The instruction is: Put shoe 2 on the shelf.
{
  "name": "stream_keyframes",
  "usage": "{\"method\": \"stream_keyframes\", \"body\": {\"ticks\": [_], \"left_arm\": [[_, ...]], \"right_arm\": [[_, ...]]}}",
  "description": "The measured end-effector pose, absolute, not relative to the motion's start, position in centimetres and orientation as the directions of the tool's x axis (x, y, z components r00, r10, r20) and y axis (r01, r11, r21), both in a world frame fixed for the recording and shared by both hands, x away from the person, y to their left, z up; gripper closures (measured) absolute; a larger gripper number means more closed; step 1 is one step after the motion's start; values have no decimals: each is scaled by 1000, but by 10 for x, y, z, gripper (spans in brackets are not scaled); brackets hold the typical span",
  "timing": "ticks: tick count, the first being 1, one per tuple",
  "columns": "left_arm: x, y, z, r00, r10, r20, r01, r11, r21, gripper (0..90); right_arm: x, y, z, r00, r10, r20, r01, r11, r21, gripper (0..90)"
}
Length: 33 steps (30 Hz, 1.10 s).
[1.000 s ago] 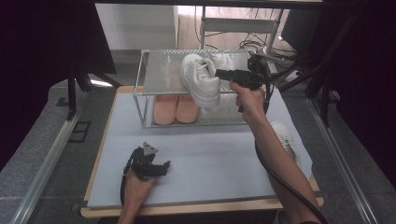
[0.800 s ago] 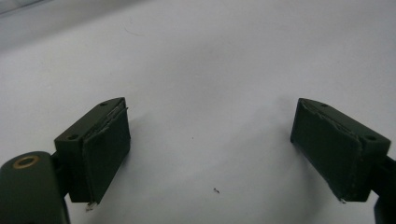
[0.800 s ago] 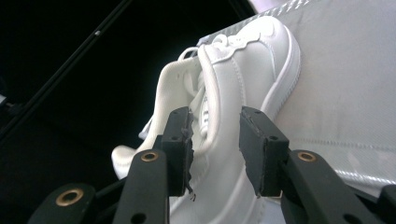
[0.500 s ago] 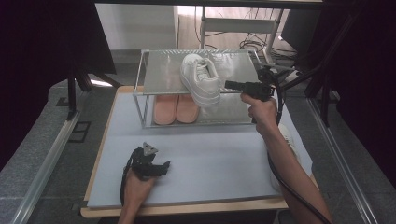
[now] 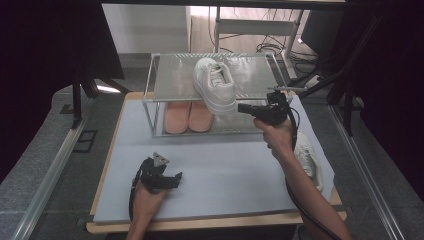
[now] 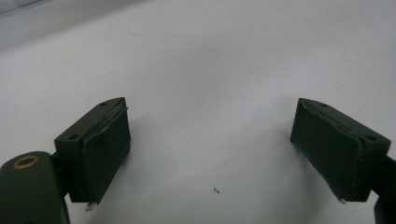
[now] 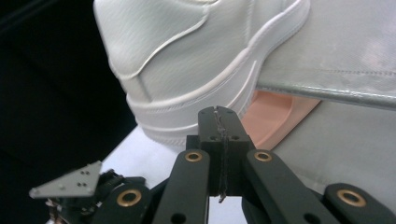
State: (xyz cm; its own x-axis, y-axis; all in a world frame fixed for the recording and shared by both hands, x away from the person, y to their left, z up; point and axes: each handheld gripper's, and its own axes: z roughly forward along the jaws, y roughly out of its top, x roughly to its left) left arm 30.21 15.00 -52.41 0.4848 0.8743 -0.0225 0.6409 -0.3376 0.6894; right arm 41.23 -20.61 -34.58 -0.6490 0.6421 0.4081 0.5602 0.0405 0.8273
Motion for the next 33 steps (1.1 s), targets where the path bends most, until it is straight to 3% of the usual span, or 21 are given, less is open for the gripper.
{"method": "stream_keyframes", "body": {"ticks": [16,33], "left_arm": [[302,150,-524,485,874,-22,641,-338,689,122],[302,150,-524,481,876,-26,641,-331,692,122]], "right_arm": [[404,-194,-349,-683,637,359,516,73,853,900],[427,-158,-352,-687,641,342,512,94,854,900]]}}
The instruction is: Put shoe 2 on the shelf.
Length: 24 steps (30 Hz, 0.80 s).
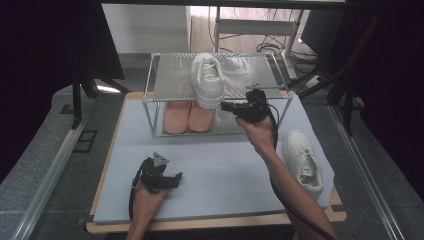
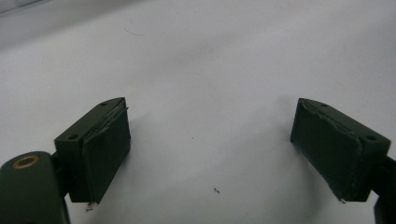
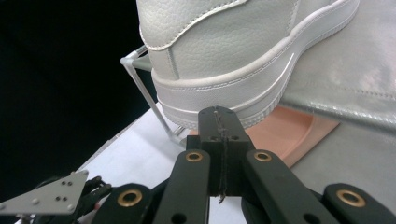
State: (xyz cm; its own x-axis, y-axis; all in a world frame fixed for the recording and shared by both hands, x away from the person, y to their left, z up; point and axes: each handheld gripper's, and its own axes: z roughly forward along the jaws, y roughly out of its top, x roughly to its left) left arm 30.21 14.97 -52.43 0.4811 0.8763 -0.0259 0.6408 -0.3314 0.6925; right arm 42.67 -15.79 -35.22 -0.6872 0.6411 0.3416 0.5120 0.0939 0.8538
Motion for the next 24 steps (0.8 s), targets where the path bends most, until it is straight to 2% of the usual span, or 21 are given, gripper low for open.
{"method": "stream_keyframes", "body": {"ticks": [9,24], "left_arm": [[302,150,-524,481,876,-26,641,-331,692,122],[302,150,-524,480,877,-26,641,-331,693,122]], "right_arm": [[438,-145,-353,-687,659,307,492,111,863,900],[441,-131,-355,-693,650,312,495,114,861,900]]}}
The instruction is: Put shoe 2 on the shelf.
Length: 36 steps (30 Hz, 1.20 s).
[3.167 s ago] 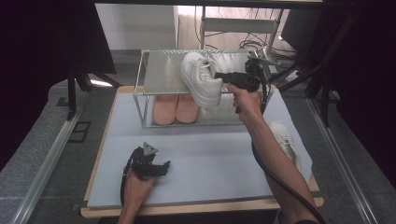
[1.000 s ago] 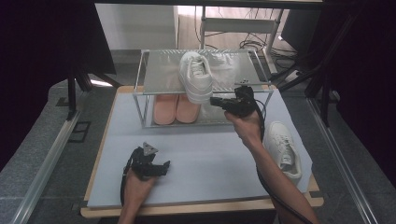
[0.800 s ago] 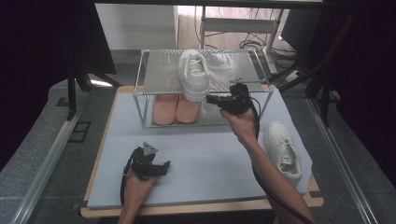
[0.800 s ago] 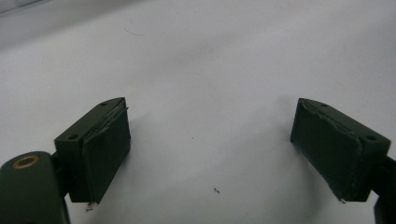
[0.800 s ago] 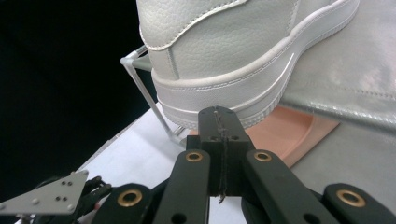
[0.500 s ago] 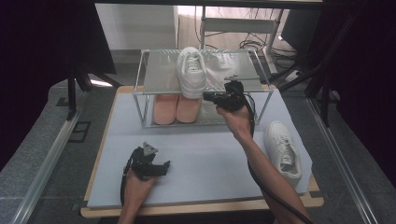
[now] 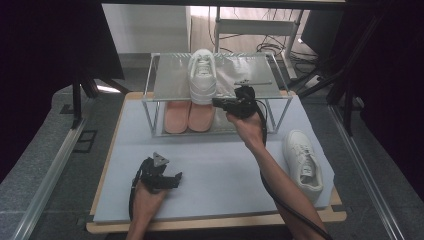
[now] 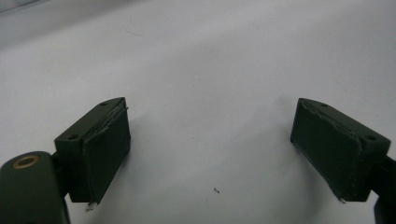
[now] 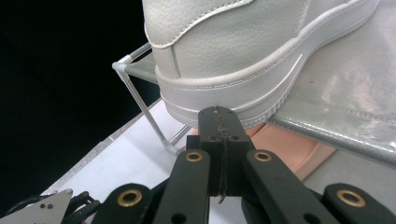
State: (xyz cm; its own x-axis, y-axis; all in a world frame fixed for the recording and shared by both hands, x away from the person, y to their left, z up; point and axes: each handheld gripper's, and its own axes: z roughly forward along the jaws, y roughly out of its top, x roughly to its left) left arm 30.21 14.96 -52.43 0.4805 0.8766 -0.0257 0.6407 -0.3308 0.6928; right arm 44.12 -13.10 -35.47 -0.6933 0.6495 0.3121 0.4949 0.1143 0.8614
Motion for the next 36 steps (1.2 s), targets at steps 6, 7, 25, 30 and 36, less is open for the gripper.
{"method": "stream_keyframes", "body": {"ticks": [6,7,25,30,36], "left_arm": [[302,150,-524,480,877,-27,641,-330,693,123],[302,150,-524,480,877,-27,641,-329,693,122],[302,150,-524,480,877,-26,641,-330,693,123],[302,150,-524,484,875,-23,641,-337,689,123],[302,150,-524,484,875,-23,641,-337,689,123]], "right_arm": [[443,-128,-356,-698,645,311,490,113,865,900],[443,-129,-356,-700,642,313,489,111,865,900],[437,-99,-356,-754,587,296,478,182,859,900],[437,-100,-357,-759,591,274,460,189,867,900],[438,-108,-357,-752,608,255,456,201,867,900]]}}
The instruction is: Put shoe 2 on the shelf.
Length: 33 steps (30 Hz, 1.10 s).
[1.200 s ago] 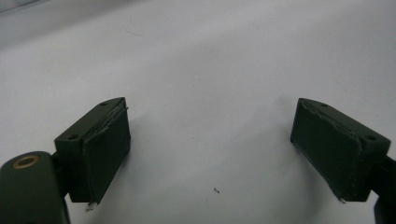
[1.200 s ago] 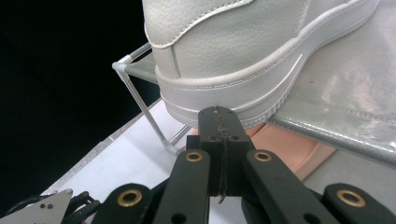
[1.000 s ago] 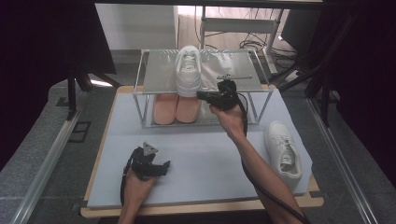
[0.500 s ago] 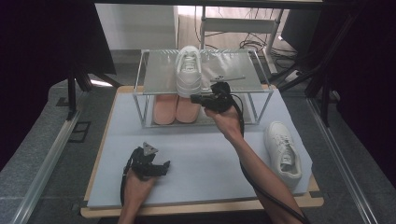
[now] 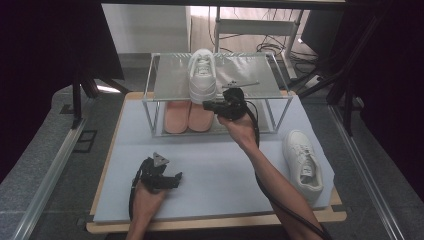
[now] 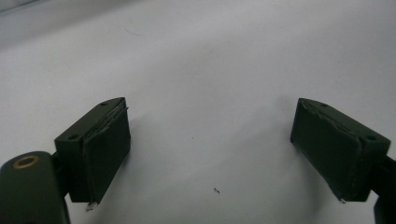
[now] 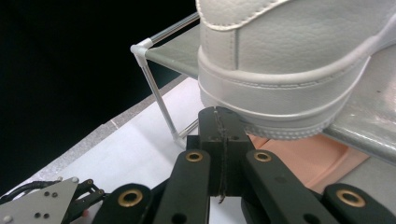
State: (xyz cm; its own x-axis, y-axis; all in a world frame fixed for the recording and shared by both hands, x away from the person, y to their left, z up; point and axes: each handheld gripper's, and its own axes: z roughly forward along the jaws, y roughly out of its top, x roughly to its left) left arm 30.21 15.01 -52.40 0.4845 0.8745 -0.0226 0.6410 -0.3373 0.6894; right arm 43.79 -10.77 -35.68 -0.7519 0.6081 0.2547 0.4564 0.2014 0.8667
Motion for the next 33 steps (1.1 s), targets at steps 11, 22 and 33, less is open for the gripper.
{"method": "stream_keyframes", "body": {"ticks": [11,22,33], "left_arm": [[302,150,-524,485,875,-22,641,-338,689,123],[302,150,-524,485,874,-22,641,-338,689,123],[302,150,-524,485,874,-22,641,-338,689,123]], "right_arm": [[443,-118,-357,-722,638,268,472,171,865,900],[440,-117,-358,-725,642,249,474,204,856,900],[424,-128,-364,-729,668,146,439,293,849,710]]}}
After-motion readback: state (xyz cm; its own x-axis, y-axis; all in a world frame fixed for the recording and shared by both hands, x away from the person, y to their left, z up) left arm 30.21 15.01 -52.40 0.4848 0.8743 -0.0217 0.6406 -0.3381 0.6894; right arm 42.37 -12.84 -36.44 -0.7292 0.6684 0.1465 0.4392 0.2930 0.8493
